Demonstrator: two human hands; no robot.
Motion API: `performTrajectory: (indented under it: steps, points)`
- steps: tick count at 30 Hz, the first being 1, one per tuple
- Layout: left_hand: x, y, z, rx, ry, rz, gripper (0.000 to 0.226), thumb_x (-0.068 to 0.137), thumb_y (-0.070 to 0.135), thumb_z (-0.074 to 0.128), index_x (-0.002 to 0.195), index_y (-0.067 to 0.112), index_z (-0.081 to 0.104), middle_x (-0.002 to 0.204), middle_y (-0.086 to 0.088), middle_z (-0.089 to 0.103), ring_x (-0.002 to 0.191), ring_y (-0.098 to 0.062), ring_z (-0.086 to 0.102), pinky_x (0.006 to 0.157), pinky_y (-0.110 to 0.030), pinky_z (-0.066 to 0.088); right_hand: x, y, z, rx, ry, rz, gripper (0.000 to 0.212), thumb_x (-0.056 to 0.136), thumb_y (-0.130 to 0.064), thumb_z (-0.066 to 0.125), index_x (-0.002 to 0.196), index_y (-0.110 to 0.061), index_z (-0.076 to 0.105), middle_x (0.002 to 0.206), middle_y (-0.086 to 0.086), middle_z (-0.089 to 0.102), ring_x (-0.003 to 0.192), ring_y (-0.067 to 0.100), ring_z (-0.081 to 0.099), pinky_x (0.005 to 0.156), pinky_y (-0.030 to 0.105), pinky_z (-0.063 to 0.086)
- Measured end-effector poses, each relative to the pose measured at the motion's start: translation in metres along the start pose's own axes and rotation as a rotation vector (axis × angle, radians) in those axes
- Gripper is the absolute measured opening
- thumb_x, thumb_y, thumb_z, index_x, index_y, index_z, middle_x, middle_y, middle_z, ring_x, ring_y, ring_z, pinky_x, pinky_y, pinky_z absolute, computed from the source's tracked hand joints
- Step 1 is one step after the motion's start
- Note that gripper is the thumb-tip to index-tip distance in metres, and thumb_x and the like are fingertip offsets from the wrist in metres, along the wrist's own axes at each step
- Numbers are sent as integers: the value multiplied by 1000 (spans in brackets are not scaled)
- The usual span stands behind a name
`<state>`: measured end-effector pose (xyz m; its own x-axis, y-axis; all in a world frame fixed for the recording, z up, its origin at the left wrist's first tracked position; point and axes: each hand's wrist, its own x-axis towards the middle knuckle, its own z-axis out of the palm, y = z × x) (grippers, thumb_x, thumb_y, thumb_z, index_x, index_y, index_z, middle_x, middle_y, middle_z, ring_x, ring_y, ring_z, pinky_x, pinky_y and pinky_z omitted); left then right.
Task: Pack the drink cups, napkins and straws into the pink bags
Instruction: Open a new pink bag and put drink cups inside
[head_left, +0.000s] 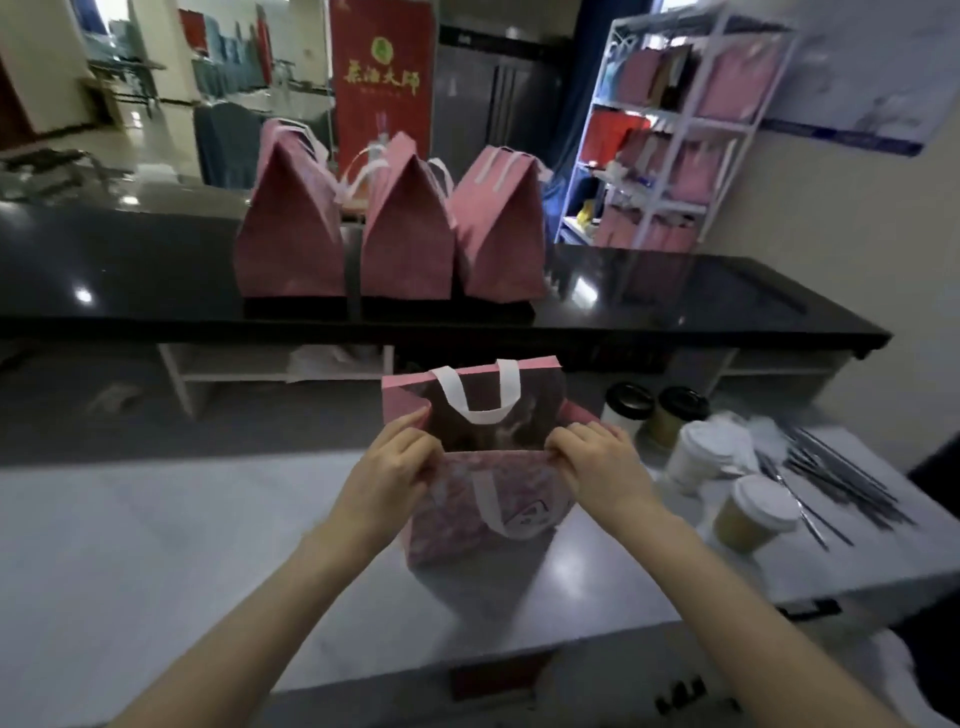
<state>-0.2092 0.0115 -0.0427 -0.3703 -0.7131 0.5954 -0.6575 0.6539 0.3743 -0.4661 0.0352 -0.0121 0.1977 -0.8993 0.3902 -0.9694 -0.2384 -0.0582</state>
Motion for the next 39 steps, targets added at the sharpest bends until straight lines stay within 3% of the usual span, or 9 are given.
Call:
performTrajectory:
  steps: [4, 12, 21, 27, 31, 33, 35, 37, 39]
  points:
    - [25, 11, 33, -8, -4, -3, 20, 71, -13, 74, 81, 1, 66, 96, -11, 69, 122, -32, 55, 93, -42, 51, -4, 45, -1, -24, 38, 35, 22, 67, 6, 74, 80, -11, 68, 73, 4, 64, 75, 30, 62, 74, 38, 48]
    - [79, 1, 83, 2, 55, -39, 19, 72, -12, 74, 85, 1, 68, 100, -11, 69, 113, -31, 60, 92, -42, 53, 41, 108, 20, -75, 54, -13, 27, 68, 7, 75, 87, -11, 70, 76, 5, 67, 73, 30, 62, 78, 39, 50]
    - [120, -12, 108, 49, 99, -84, 26, 68, -17, 74, 87, 0, 69, 106, -16, 69, 120, -30, 57, 98, -38, 47, 94, 149, 31, -20, 95, -135, 27, 63, 11, 72, 83, -7, 67, 73, 8, 65, 67, 30, 59, 65, 38, 50]
    - [119, 2, 117, 118, 72, -133, 25, 69, -6, 80, 90, 2, 71, 104, -12, 70, 122, -30, 55, 101, -39, 44, 97, 182, 37, 129, 138, -205, 29, 76, 5, 70, 103, -7, 69, 97, 6, 68, 84, 26, 60, 72, 37, 52]
    - [106, 23, 109, 210, 86, -193, 19, 76, 19, 80, 90, 9, 72, 104, -9, 71, 113, -28, 61, 96, -45, 49, 87, 222, 35, 292, 223, -153, 32, 87, -12, 68, 118, -9, 62, 117, 4, 60, 105, 19, 56, 90, 30, 49]
    - [104, 35, 105, 246, 138, -235, 24, 85, 35, 70, 88, 11, 71, 103, -11, 72, 100, -26, 66, 89, -40, 49, 87, 248, 38, 310, 149, -112, 32, 88, -18, 68, 119, -11, 62, 118, 2, 58, 107, 19, 54, 91, 31, 49]
    - [108, 46, 101, 270, 174, -260, 31, 87, 38, 57, 87, 10, 71, 93, -9, 72, 82, -22, 66, 73, -29, 50, 91, 272, 45, 267, -44, -57, 31, 90, -26, 65, 118, -15, 62, 122, 0, 55, 112, 20, 51, 95, 34, 46]
    - [123, 52, 99, 312, 207, -267, 20, 89, 27, 63, 90, 9, 70, 86, -6, 69, 69, -20, 62, 59, -22, 46, 97, 289, 55, 158, -249, -32, 37, 90, -33, 63, 125, -21, 59, 130, -1, 50, 118, 22, 46, 99, 40, 43]
    - [143, 51, 98, 366, 196, -298, 11, 85, 13, 70, 95, 9, 68, 88, -5, 67, 72, -23, 61, 58, -31, 49, 104, 298, 66, 57, -382, -35, 48, 88, -39, 62, 133, -25, 51, 135, 1, 47, 121, 25, 44, 99, 41, 43]
